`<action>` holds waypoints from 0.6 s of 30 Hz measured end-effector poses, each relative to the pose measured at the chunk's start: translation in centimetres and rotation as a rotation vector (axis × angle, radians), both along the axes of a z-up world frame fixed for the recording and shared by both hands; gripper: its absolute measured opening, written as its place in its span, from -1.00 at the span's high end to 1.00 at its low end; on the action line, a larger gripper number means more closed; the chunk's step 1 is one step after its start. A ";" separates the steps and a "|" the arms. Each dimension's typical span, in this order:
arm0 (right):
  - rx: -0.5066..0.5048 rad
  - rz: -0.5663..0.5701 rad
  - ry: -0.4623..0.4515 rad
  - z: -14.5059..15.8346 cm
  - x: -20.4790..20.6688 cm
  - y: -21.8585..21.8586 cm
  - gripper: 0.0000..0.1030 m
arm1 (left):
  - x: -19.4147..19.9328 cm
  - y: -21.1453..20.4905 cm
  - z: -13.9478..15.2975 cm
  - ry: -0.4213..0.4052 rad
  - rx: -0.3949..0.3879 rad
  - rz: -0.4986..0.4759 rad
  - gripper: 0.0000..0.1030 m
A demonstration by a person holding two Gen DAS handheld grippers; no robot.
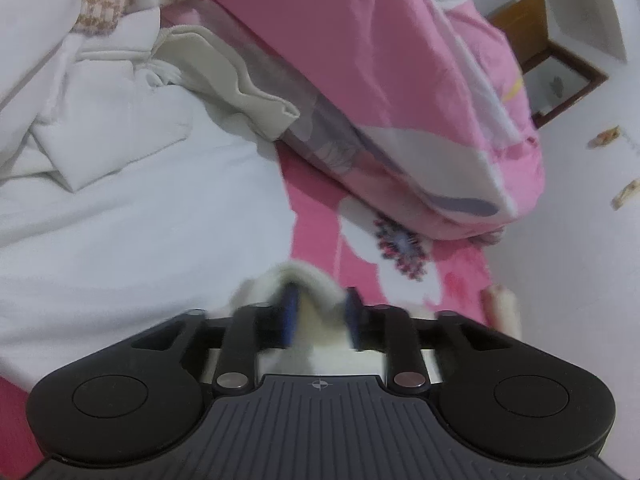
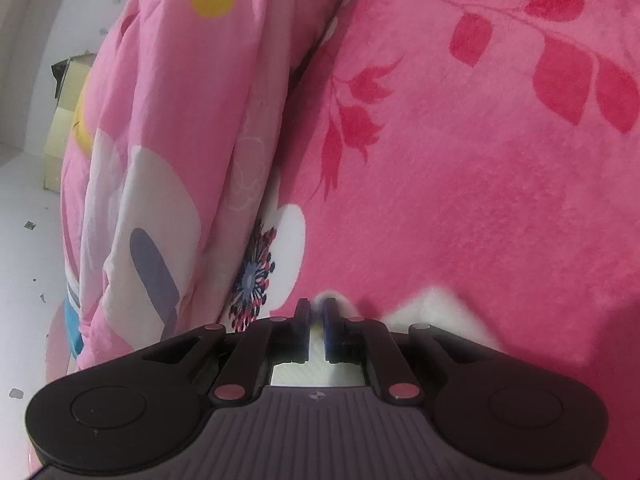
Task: Fold clothes
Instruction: 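Open both grippers and pull them back from the fleece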
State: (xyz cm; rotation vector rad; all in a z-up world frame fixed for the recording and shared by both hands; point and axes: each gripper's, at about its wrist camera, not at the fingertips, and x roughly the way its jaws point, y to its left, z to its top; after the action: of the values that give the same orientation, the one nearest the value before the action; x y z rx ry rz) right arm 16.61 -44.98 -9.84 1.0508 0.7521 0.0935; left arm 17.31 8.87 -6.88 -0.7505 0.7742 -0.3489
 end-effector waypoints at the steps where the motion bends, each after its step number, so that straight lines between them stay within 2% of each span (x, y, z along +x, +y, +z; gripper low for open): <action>1: 0.000 -0.012 -0.009 0.4 -0.3 -0.2 0.70 | -0.4 0.3 0.3 -0.007 -0.005 0.009 0.13; 3: 0.007 -0.037 -0.036 1.2 -1.0 -0.8 0.09 | -1.4 0.8 1.2 -0.028 0.004 0.033 -0.03; 4: 0.009 -0.044 -0.049 1.6 -1.7 -1.2 0.02 | -2.1 1.3 2.0 -0.039 0.021 0.046 -0.05; 7: 0.010 -0.059 -0.086 2.9 -4.0 -2.5 0.01 | -4.4 3.2 4.9 -0.075 0.093 0.090 -0.06; 9: 0.012 -0.062 -0.110 3.8 -5.7 -3.4 0.01 | -6.2 5.1 8.2 -0.118 0.162 0.118 -0.06; 12: -0.012 -0.035 -0.150 5.5 -8.7 -4.9 -0.03 | -10.0 8.2 15.1 -0.212 0.354 0.178 -0.09; 13: -0.031 -0.027 -0.171 6.2 -9.8 -5.4 -0.05 | -11.4 9.1 17.1 -0.240 0.419 0.205 -0.15; 15: -0.069 -0.011 -0.213 7.6 -12.0 -6.4 -0.19 | -14.5 10.4 20.9 -0.289 0.545 0.268 -0.47; 18: -0.197 -0.025 -0.290 10.1 -16.4 -7.5 -0.27 | -18.0 11.0 22.6 -0.319 0.648 0.295 -0.79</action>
State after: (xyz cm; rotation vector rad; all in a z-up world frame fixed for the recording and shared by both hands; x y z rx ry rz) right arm 0.22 -52.50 0.24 0.8363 0.4746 0.1444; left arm -0.68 19.89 15.70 -0.1804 0.4219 0.0583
